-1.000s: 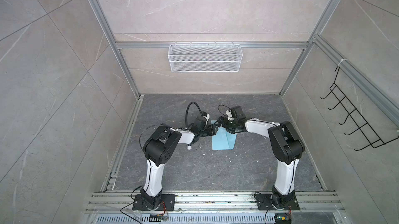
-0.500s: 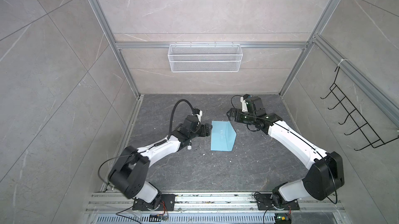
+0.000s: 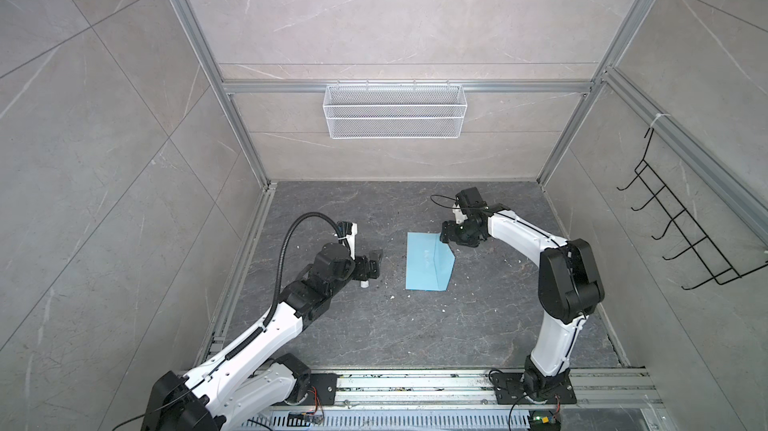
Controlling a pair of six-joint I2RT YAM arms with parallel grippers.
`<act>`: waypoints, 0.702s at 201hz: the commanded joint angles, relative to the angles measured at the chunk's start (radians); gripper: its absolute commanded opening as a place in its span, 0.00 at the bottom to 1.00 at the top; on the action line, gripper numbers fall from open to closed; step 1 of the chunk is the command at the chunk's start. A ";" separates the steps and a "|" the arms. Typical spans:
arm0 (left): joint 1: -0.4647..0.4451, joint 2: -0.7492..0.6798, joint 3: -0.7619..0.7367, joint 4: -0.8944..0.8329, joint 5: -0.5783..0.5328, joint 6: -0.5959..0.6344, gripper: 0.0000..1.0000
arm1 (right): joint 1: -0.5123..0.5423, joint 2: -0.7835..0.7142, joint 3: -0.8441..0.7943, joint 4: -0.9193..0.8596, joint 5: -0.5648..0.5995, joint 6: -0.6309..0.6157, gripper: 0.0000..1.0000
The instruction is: Place the letter into the envelope and seal it
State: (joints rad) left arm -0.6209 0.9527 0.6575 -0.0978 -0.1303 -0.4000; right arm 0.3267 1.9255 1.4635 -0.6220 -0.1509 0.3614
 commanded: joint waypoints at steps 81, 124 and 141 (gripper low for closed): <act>0.009 -0.127 -0.064 -0.043 -0.056 -0.026 1.00 | -0.018 0.233 0.207 -0.143 -0.088 -0.061 0.54; 0.010 -0.113 -0.064 -0.048 -0.077 -0.077 1.00 | -0.023 0.238 0.188 -0.115 -0.171 -0.020 0.21; 0.010 -0.106 -0.064 -0.043 -0.077 -0.089 1.00 | -0.027 0.210 0.151 -0.055 -0.240 0.047 0.11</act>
State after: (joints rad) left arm -0.6163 0.8413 0.5919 -0.1471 -0.1833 -0.4541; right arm 0.3077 2.1571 1.6463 -0.7280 -0.2897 0.3317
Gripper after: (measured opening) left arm 0.996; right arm 0.160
